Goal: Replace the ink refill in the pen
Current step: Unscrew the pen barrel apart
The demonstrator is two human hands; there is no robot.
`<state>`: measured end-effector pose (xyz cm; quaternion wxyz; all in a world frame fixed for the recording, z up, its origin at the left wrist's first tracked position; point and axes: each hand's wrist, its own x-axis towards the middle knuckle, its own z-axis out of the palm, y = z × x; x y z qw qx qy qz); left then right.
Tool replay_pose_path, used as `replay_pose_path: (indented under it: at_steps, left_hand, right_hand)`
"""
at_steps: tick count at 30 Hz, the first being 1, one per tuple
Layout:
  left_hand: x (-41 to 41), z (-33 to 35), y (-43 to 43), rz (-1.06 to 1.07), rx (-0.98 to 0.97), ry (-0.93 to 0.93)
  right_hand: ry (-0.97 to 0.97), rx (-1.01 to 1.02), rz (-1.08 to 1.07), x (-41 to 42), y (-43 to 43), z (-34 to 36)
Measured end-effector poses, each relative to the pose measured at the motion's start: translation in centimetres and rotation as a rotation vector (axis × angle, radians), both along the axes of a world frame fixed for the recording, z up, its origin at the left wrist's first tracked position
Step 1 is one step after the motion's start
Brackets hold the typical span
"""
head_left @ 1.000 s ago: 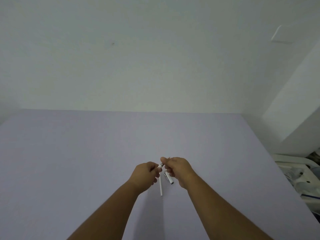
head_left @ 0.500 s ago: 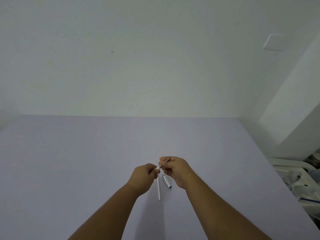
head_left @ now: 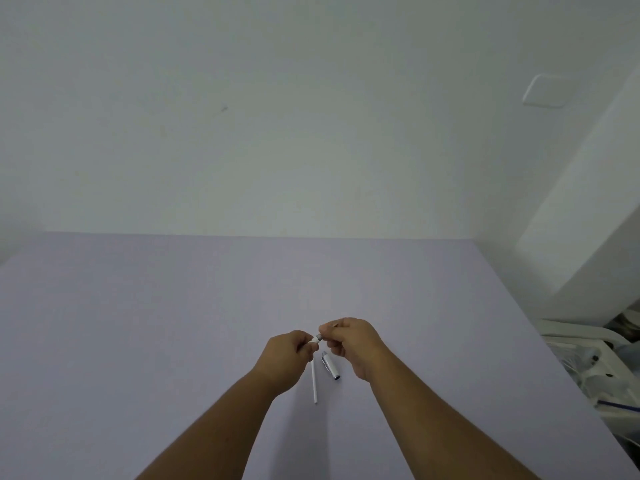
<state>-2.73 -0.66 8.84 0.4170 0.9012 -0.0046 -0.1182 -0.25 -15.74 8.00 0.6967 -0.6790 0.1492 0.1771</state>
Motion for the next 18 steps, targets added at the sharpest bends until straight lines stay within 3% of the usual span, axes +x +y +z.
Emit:
replay_pose_path:
  at_steps: [3, 8, 12, 18]
  left_hand:
    - [-0.08, 0.04, -0.01, -0.001, 0.012, -0.005]
    - [-0.26, 0.11, 0.01, 0.001, -0.003, 0.0]
    - [-0.3, 0.18, 0.02, 0.011, 0.001, 0.005]
    - [-0.49, 0.2, -0.01, 0.01, 0.007, 0.002]
  right_hand:
    - [-0.017, 0.118, -0.006, -0.03, -0.14, 0.06]
    - [0.048, 0.012, -0.016, -0.32, 0.2, 0.22]
    - [-0.016, 0.126, -0.004, -0.36, 0.01, 0.37]
    - [0.03, -0.01, -0.001, -0.57, 0.23, 0.33]
